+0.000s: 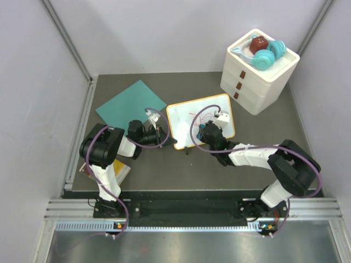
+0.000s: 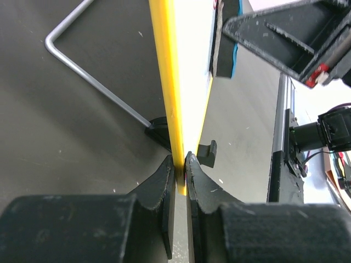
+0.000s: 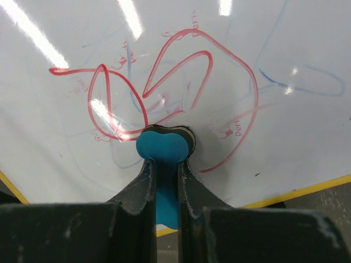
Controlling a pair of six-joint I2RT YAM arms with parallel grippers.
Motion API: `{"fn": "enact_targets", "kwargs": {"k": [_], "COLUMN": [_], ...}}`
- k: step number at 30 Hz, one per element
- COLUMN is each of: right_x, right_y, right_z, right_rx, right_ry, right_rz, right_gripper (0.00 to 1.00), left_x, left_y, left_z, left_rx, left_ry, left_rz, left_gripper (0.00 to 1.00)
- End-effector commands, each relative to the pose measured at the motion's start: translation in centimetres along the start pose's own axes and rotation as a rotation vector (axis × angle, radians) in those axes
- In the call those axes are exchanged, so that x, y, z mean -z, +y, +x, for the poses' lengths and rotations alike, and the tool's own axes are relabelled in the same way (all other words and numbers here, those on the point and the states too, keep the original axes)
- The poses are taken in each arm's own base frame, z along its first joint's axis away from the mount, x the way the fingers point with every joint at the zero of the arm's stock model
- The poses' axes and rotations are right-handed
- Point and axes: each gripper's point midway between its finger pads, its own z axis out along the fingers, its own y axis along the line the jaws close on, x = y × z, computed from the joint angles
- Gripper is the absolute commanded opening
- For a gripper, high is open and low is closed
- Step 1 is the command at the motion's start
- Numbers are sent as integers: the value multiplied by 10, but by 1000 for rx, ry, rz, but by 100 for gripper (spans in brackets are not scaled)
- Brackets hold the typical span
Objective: Erase the whiteboard
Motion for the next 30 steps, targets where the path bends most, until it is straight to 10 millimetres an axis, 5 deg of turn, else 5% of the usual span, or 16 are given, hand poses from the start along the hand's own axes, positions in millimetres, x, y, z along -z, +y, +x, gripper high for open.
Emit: {"fn": "enact_targets", "kwargs": {"k": [1,5,11,15,26,30], "right_x": [-11,-7,-9,-6,6,5], "right_y": [-49,-68,-61,-46,52,48], "right_z": [-13,-27,-20,-2,47,48], "right_rx": [-63,-91,-97,-83,19,10], "right_ry": [-23,-75,-38,-4,72,62], "right_rz": [175,241,218,178,-2,17], "right_gripper": [0,0,0,0,0,0], "left_x": [4,5,5,5,6,6], "left_y": [42,42,44,45,44,43], "left_z": [24,24,24,25,24,25], "left_rx": [27,24,27,27,21,21], "left_ry": [30,35,35,38,39,40], "left_rz": [-195,-201,-210,-213,-211,-211], "left_gripper": [0,0,0,0,0,0]}}
